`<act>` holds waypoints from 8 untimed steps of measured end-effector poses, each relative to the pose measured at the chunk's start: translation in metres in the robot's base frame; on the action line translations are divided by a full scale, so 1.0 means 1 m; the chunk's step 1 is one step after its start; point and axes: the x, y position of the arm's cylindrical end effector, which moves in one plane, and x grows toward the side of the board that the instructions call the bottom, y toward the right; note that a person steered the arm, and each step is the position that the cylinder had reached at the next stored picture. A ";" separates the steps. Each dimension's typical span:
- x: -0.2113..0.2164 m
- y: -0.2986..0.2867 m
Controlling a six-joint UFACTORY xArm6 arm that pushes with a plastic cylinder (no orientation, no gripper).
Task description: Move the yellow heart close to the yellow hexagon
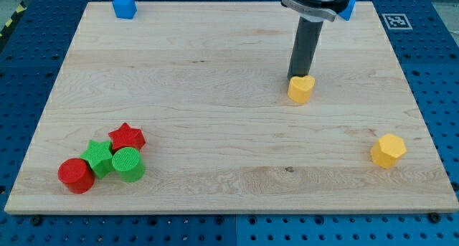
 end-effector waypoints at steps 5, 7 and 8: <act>0.119 0.010; 0.141 -0.031; 0.159 -0.036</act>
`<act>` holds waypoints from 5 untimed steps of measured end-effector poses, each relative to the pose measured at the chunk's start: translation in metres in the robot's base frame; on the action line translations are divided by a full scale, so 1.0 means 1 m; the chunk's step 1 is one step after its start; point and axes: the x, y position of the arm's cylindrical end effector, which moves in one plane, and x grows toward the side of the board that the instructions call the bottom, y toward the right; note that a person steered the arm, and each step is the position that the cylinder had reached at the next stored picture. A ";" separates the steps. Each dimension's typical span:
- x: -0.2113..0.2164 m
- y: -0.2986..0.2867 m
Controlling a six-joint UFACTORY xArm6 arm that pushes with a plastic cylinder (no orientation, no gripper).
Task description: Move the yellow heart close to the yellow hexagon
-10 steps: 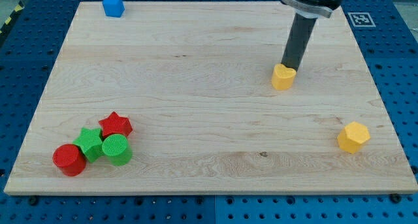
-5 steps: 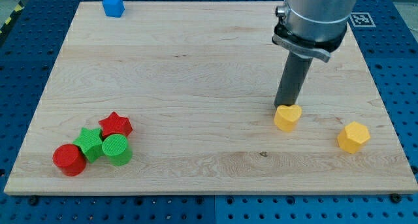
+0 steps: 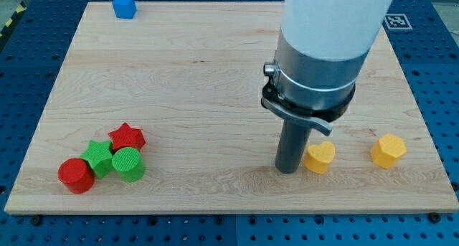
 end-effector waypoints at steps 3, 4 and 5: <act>0.000 -0.002; -0.005 -0.001; -0.011 0.002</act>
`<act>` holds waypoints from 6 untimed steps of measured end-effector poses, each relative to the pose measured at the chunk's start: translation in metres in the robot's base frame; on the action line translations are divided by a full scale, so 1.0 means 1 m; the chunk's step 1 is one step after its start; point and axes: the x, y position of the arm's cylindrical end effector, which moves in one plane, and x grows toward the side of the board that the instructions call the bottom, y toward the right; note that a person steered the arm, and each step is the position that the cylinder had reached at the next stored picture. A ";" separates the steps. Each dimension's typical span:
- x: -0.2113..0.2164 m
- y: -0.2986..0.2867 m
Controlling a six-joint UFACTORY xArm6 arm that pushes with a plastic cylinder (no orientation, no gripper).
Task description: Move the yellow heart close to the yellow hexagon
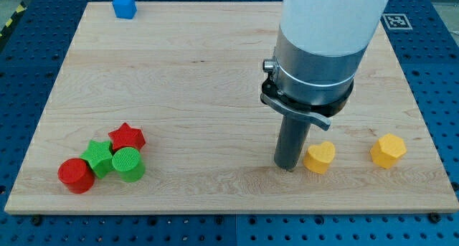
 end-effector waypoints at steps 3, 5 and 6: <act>0.008 0.050; 0.025 0.085; 0.019 0.053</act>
